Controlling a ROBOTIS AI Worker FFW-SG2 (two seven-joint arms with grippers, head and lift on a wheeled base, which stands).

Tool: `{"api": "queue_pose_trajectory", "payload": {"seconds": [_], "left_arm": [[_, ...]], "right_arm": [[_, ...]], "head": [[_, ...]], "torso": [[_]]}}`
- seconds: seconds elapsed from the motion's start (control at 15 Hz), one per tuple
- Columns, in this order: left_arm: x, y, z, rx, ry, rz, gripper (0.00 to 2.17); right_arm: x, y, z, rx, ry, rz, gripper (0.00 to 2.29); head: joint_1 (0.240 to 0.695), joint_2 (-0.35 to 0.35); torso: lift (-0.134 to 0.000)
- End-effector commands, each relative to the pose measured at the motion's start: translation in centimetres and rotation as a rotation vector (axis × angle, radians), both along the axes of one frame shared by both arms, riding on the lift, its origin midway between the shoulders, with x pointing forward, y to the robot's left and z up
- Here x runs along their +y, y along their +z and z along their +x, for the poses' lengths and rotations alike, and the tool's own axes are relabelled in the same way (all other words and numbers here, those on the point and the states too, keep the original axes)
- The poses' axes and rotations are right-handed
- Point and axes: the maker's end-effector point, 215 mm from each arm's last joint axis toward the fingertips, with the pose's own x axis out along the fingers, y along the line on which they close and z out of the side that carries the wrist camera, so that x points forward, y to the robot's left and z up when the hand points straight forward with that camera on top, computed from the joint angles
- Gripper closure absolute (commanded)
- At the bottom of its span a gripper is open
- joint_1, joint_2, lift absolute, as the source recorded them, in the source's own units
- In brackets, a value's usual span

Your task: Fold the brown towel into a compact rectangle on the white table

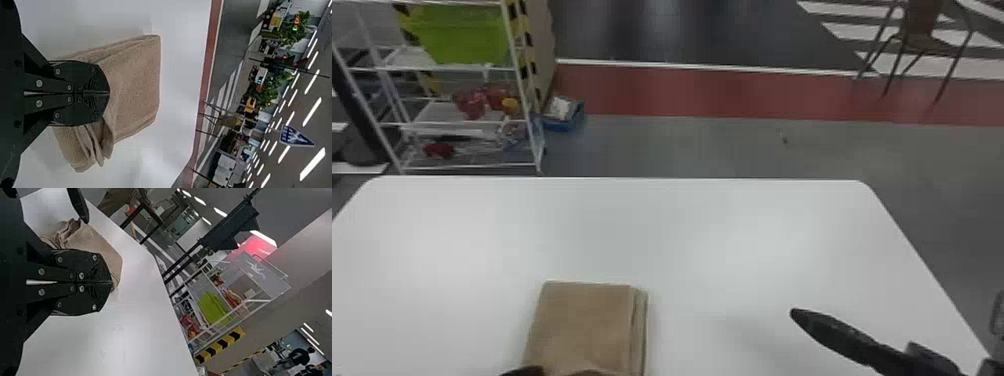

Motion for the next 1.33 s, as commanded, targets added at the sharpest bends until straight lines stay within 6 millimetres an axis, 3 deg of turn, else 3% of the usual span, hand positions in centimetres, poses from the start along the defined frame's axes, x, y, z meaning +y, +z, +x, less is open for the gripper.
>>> {"api": "queue_pose_trajectory", "payload": {"seconds": [0.0,0.33,0.53,0.6,0.67,0.73,0.8,0.93,1.13,1.27], "left_arm": [[-0.4,-0.6,-0.6,0.015,-0.001,0.001,1.65],[-1.9,-0.8,-1.1,0.017,-0.006,-0.011,1.65],[-2.4,0.9,-1.2,-0.009,-0.002,-0.014,1.65],[-2.2,1.8,-1.1,-0.023,0.003,-0.011,1.64],[-2.1,2.6,-0.8,-0.039,0.008,-0.010,1.43],[-1.8,4.1,-0.2,-0.075,0.017,-0.009,0.69],[-1.5,5.9,0.6,-0.132,0.029,-0.009,0.10],[0.1,11.5,3.4,-0.345,0.120,0.017,0.01],[0.8,13.6,6.7,-0.430,0.237,0.061,0.01],[0.2,14.8,7.7,-0.502,0.285,0.099,0.01]], "right_arm": [[0.3,0.3,0.0,-0.007,0.005,0.014,1.68],[-0.3,1.0,-0.1,-0.018,-0.006,0.033,1.68],[-1.3,1.5,-0.5,-0.023,-0.019,0.038,1.67],[-1.7,1.9,-0.5,-0.031,-0.028,0.044,1.47],[-1.8,1.9,-0.5,-0.030,-0.034,0.040,1.10],[-2.1,1.9,-0.2,-0.040,-0.047,0.020,0.48],[-2.4,2.1,0.1,-0.046,-0.065,-0.005,0.11],[-3.3,2.7,1.1,-0.106,-0.132,-0.136,0.01],[-3.2,3.5,2.8,-0.182,-0.225,-0.277,0.04],[-1.8,4.0,3.8,-0.213,-0.276,-0.363,0.05]], "head": [[0.695,-0.119],[0.695,-0.136],[0.695,-0.164],[0.695,-0.172],[0.695,-0.187],[0.695,-0.192],[0.695,-0.196],[0.695,-0.193],[0.695,-0.160],[0.695,-0.146]], "torso": [[-0.123],[-0.123],[-0.123],[-0.123],[-0.123],[-0.123],[-0.123],[-0.123],[-0.123],[-0.123]]}}
